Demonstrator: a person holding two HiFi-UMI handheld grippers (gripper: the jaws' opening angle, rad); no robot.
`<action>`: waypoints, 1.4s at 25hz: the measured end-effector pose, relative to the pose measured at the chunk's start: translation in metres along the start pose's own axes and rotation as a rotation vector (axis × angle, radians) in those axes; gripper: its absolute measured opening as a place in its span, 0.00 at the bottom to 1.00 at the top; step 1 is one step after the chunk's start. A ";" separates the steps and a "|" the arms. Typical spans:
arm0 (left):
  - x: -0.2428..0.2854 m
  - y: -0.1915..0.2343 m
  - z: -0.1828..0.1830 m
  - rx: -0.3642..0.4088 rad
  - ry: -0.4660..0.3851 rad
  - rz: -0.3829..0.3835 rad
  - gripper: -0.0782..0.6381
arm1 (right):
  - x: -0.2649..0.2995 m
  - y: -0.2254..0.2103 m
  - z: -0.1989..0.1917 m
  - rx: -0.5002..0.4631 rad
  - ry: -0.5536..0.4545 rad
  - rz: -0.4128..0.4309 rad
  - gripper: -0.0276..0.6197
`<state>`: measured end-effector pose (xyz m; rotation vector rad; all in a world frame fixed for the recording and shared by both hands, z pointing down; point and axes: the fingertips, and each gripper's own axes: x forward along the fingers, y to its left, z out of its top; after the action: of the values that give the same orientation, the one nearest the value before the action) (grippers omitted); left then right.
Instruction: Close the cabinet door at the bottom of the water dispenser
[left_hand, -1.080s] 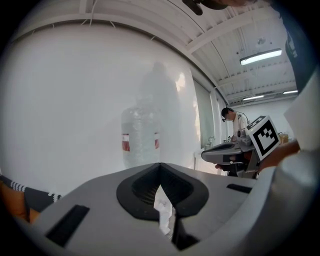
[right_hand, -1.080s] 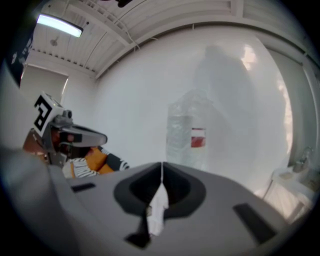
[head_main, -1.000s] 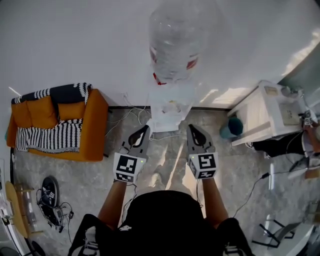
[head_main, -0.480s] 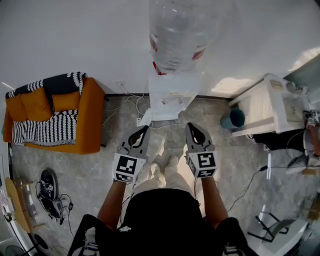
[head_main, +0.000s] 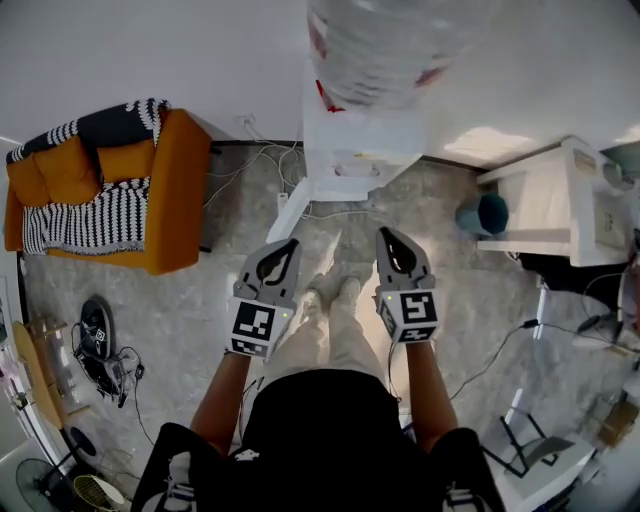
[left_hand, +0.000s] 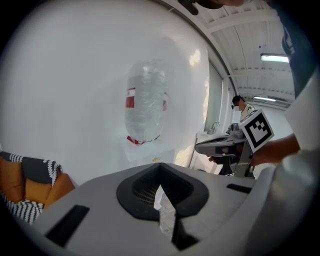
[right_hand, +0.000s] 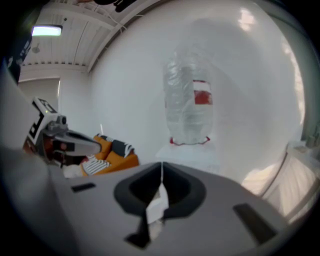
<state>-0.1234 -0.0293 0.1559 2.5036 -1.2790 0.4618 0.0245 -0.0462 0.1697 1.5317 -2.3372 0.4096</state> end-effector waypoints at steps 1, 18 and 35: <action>0.004 0.000 -0.005 0.001 0.009 0.000 0.12 | 0.004 -0.001 -0.005 0.003 0.009 0.005 0.10; 0.062 0.006 -0.118 0.029 0.146 0.052 0.12 | 0.062 -0.005 -0.108 -0.016 0.154 0.094 0.10; 0.108 0.000 -0.232 0.016 0.257 0.004 0.12 | 0.089 -0.010 -0.223 -0.004 0.259 0.115 0.10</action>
<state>-0.0980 -0.0162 0.4104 2.3610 -1.1840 0.7694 0.0233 -0.0336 0.4094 1.2617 -2.2254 0.5935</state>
